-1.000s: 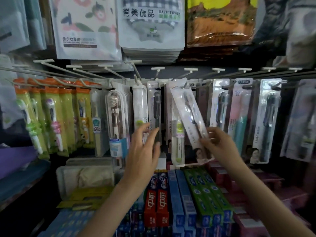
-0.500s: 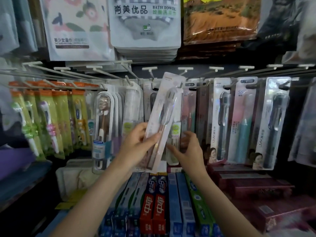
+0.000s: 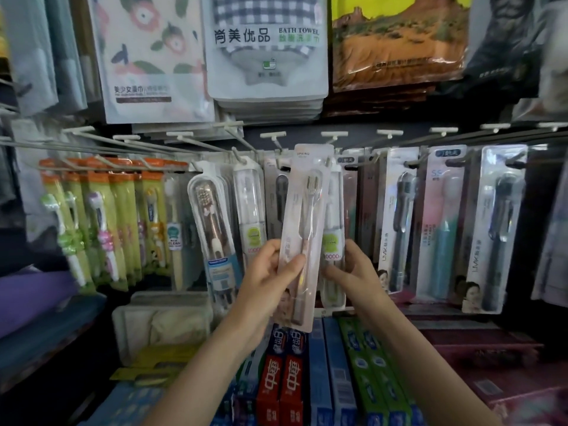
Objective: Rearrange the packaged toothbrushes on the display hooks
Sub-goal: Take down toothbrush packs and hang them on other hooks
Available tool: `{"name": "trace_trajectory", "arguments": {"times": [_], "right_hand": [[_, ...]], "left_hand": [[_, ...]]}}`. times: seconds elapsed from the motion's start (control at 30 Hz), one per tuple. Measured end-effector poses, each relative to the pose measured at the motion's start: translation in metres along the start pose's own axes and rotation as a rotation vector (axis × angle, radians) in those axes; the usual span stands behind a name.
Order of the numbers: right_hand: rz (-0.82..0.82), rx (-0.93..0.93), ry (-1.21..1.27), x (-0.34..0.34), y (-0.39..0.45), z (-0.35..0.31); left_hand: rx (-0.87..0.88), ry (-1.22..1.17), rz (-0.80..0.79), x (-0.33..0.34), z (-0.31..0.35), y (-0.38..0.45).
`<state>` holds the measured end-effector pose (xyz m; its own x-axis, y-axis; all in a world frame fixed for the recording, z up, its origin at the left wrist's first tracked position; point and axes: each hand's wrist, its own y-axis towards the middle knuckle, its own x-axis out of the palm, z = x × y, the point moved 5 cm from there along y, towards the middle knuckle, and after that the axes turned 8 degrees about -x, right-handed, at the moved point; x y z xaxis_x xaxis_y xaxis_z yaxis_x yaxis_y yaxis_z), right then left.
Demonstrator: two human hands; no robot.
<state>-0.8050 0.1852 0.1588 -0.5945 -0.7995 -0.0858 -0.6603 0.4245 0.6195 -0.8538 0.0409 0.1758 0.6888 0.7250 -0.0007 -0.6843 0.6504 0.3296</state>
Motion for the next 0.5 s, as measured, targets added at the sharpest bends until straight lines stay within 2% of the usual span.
{"name": "trace_trajectory", "arguments": {"times": [0.1, 0.3, 0.5], "right_hand": [[0.006, -0.004, -0.083, -0.012, -0.001, -0.007], [-0.028, 0.004, -0.144, -0.023, 0.0, -0.017], [-0.069, 0.052, -0.091, -0.012, -0.001, -0.02]], "left_hand": [[-0.008, -0.045, -0.025, 0.002, 0.0, -0.005], [-0.124, -0.381, -0.166, 0.008, 0.009, -0.015], [-0.043, -0.339, -0.113, 0.016, 0.002, -0.007]]}}
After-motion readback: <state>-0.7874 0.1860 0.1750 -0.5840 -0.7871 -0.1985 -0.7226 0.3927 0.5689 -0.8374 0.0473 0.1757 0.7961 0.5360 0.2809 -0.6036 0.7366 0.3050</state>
